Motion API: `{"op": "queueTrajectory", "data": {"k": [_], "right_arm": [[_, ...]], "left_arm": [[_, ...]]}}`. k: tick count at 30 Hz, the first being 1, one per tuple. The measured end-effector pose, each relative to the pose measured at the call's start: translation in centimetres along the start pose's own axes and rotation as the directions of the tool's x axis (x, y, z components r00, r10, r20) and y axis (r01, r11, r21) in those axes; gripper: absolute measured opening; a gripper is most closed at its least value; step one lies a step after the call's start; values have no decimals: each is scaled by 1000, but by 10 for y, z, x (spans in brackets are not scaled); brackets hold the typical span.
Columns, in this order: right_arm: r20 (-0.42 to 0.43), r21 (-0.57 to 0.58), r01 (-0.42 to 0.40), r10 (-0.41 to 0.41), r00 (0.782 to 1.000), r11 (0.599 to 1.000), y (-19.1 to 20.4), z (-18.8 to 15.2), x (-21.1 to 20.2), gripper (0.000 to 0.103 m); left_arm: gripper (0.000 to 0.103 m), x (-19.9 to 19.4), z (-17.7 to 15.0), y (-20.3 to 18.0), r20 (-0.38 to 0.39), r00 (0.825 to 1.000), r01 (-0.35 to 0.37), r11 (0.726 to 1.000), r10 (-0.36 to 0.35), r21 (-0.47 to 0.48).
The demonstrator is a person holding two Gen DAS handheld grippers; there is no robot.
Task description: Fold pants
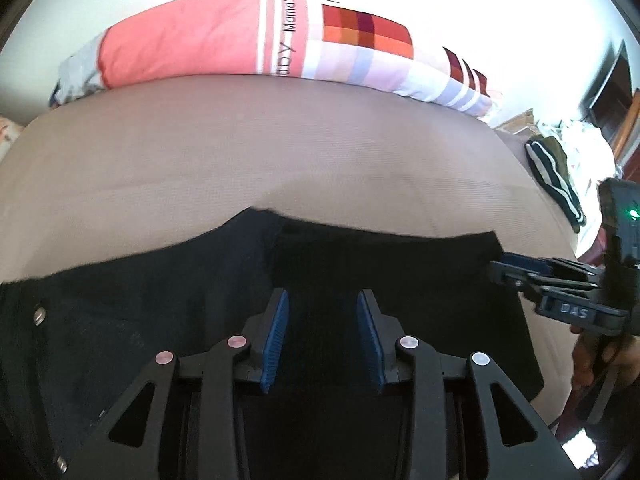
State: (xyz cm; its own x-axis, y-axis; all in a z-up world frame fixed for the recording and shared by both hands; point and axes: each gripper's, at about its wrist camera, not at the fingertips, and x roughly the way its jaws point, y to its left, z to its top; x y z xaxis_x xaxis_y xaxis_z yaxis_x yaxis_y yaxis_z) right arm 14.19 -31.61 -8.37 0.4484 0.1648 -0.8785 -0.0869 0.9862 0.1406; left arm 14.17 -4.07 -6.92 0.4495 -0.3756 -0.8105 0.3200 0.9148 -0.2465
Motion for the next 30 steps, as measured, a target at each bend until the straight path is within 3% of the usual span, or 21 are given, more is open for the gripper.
{"op": "queueTrajectory", "data": {"k": [6, 10, 21, 30], "right_arm": [[-14, -10, 18, -18, 1000, 1000, 1, 8, 19, 43], [-12, -11, 18, -18, 1000, 1000, 2, 8, 19, 43], [-1, -37, 38, -38, 999, 999, 11, -10, 4, 43], [-57, -7, -37, 37, 998, 999, 15, -55, -13, 45]], "left_arm": [[37, 35, 6, 0, -57, 998, -36, 999, 37, 18], [37, 36, 3, -6, -41, 997, -57, 996, 59, 62], [39, 7, -40, -10, -71, 995, -69, 995, 75, 76], [43, -21, -67, 1, -116, 992, -57, 998, 57, 5]]}}
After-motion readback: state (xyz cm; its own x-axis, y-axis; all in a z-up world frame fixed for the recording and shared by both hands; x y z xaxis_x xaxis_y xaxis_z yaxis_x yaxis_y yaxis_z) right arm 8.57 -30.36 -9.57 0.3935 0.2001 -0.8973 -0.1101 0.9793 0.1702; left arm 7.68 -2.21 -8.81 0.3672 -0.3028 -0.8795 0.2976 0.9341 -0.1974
